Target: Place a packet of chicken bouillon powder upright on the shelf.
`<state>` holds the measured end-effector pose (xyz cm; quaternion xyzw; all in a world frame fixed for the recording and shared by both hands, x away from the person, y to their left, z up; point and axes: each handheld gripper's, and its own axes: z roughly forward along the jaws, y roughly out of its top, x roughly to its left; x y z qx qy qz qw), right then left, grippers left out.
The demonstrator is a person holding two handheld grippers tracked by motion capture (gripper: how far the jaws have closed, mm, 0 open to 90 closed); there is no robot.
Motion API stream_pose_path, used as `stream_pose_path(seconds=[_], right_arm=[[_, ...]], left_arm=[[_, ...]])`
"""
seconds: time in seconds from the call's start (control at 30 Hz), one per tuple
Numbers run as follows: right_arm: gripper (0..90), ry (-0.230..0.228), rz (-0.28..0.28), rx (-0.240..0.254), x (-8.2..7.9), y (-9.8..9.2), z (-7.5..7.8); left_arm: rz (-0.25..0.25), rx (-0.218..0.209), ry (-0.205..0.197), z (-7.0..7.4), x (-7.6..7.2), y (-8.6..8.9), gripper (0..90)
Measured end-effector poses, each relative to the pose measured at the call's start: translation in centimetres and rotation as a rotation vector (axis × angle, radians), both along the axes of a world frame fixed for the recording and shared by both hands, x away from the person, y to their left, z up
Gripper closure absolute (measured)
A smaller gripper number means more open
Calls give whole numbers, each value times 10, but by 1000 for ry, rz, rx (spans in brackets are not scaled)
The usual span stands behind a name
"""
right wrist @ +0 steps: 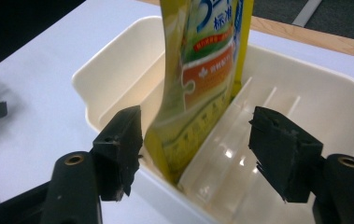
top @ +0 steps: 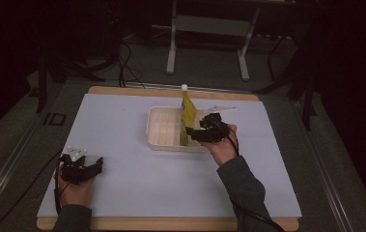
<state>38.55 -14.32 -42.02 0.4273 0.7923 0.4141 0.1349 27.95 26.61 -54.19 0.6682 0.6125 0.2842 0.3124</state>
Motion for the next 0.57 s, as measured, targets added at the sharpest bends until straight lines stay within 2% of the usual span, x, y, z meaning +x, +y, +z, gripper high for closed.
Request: stream_pose_path(seconds=[0.23,0.37,0.43,0.5,0.53,0.57], right_arm=[[327,19,12,-6,-19,-19,-1],[323,29,9,-12,-28,-31,-10],[323,36,-5,-20,-36,-43,-18],[323,33,-12,-19,-40,-51,-22],[317,21,-35,-19,-48,-65,-27],[317,21,-35,-19,-48,-65,-27]], left_arm=[[2,0,-1,0,0,0,268],[3,5,1,0,0,0,262],[6,6,2,0,0,0,260],[8,5,2,0,0,0,251],[8,2,4,0,0,0,247],[8,2,4,0,0,0,240]])
